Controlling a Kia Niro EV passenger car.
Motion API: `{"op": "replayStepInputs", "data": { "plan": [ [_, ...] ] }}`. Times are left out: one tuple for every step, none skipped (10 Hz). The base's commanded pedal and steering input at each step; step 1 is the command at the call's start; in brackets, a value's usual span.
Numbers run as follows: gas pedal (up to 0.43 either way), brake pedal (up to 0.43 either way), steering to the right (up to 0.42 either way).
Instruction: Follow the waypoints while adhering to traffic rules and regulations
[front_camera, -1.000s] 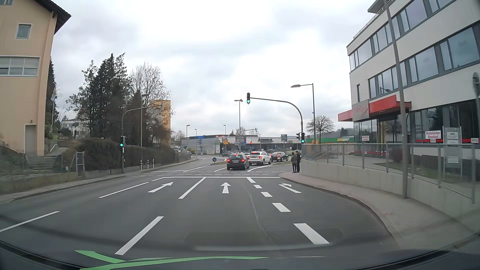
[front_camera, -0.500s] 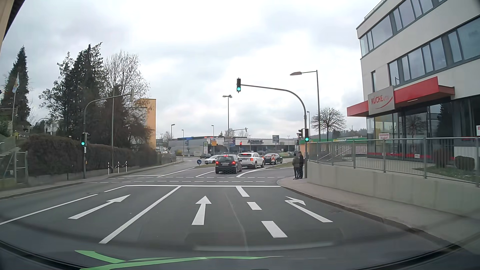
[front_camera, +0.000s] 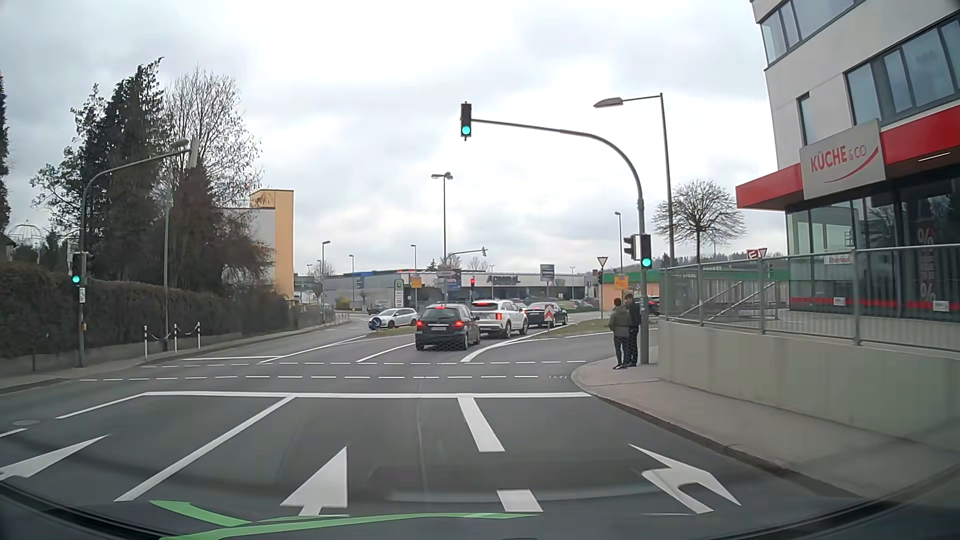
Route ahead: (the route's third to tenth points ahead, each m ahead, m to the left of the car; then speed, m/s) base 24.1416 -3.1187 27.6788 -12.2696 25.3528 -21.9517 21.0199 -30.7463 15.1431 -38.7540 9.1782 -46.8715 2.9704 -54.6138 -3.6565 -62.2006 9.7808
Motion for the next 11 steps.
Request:
{"op": "replayStepInputs", "data": {
  "plan": [
    [0.0, 0.22, 0.001],
    [0.0, 0.22, 0.001],
    [0.0, 0.226, 0.001],
    [0.0, 0.232, 0.006],
    [0.0, 0.232, 0.017],
    [0.0, 0.232, 0.027],
    [0.0, 0.232, 0.035],
    [0.0, 0.232, 0.04],
    [0.0, 0.232, 0.049],
    [0.0, 0.232, 0.065],
    [0.0, 0.232, 0.081]
  ]
}}
